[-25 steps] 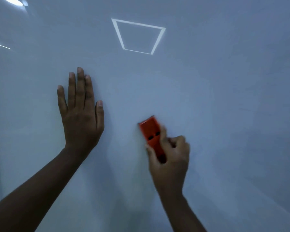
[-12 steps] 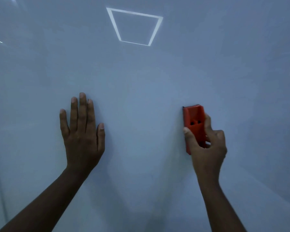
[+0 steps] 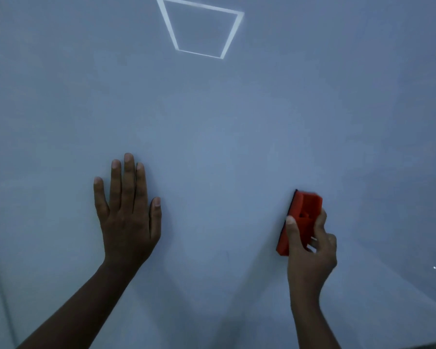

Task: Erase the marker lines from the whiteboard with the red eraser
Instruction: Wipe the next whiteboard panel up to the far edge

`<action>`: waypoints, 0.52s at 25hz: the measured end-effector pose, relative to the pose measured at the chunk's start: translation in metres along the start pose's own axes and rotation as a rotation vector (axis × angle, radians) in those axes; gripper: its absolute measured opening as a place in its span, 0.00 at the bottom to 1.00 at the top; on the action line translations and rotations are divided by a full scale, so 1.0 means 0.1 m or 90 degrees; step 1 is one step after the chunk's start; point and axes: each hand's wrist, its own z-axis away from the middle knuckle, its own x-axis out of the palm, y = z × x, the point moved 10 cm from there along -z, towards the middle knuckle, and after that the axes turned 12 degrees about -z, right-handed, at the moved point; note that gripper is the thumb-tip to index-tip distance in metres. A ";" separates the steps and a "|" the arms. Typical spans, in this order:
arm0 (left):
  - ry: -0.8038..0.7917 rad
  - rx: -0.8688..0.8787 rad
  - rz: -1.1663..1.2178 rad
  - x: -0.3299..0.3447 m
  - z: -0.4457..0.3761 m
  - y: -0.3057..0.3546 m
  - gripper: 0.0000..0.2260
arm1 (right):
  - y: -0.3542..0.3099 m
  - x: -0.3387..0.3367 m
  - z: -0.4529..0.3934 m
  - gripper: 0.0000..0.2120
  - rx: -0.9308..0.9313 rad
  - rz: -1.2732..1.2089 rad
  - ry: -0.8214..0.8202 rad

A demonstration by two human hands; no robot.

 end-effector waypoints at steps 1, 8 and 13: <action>0.000 -0.001 0.000 0.00 0.02 0.00 0.29 | -0.08 0.08 -0.01 0.34 -0.013 -0.005 0.002; -0.010 0.010 -0.003 0.05 0.18 0.01 0.29 | 0.12 0.60 1.39 0.33 -0.176 0.102 -0.205; -0.018 0.026 -0.008 0.07 0.29 0.01 0.29 | 0.56 0.48 2.00 0.36 -0.227 0.184 -0.316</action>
